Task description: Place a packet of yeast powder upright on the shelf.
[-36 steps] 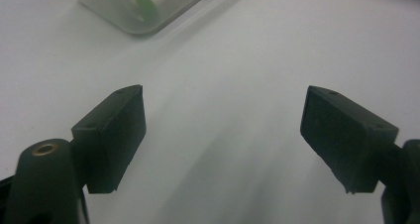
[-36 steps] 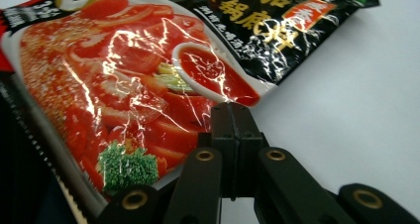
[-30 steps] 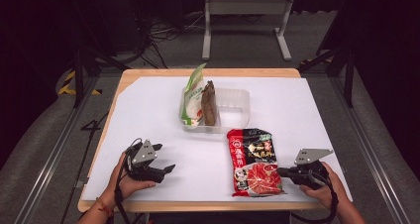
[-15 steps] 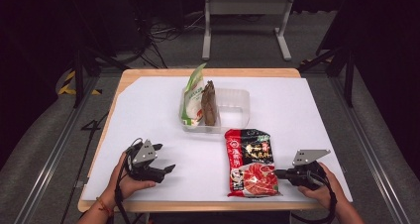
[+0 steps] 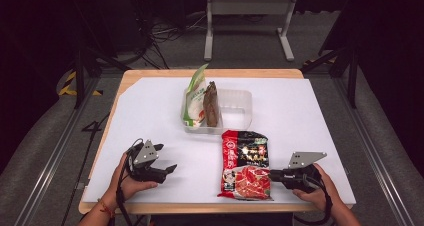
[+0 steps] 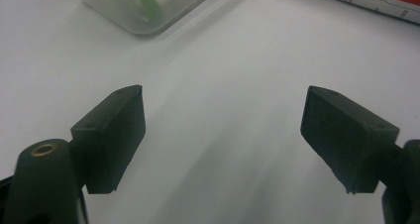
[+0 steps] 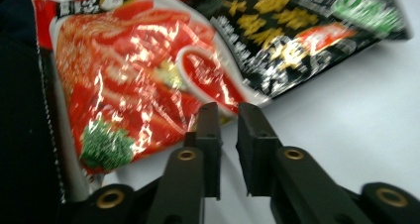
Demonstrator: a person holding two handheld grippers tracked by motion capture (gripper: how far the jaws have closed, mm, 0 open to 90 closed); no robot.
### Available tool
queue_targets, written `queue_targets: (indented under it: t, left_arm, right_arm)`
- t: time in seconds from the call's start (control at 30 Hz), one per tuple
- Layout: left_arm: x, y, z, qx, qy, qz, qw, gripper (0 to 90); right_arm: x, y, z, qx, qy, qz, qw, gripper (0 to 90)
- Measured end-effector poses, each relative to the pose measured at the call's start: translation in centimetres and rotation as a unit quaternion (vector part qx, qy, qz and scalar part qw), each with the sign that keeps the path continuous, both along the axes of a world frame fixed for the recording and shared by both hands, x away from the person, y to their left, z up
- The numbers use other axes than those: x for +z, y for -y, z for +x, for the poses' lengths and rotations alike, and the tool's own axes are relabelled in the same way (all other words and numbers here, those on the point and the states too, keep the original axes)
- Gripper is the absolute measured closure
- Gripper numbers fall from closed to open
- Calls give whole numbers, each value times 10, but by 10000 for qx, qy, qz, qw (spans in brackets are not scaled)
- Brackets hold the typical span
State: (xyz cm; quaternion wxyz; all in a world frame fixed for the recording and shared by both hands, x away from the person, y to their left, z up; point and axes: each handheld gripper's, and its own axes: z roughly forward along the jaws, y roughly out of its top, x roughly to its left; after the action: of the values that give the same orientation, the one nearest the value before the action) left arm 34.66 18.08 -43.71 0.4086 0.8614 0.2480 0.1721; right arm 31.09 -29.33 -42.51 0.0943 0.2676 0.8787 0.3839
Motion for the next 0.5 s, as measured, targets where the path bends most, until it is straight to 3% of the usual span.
queue_targets:
  t: [0.1,0.17,0.23,0.33,0.4,0.43,0.5]
  left_arm:
    - [1,-1,0,49,40,-34,10000,183]
    - [1,-1,1,56,11,-65,10000,183]
    - [1,-1,1,61,22,-51,10000,183]
    - [1,-1,1,74,35,-36,10000,183]
    - [2,-1,0,60,56,-51,10000,183]
    - [2,0,0,56,57,-45,10000,183]
    - [1,0,0,45,63,-26,10000,183]
  right_arm:
    - [9,1,6,-144,285,-34,9995,700]
    - [17,3,13,-292,471,32,9985,590]
    - [23,4,21,-371,453,161,9982,557]
    - [27,3,31,-322,622,58,9975,480]
    - [28,3,46,-368,463,226,9980,403]
    - [27,0,57,-344,466,164,9982,340]
    - [27,-2,62,-361,481,153,9981,322]
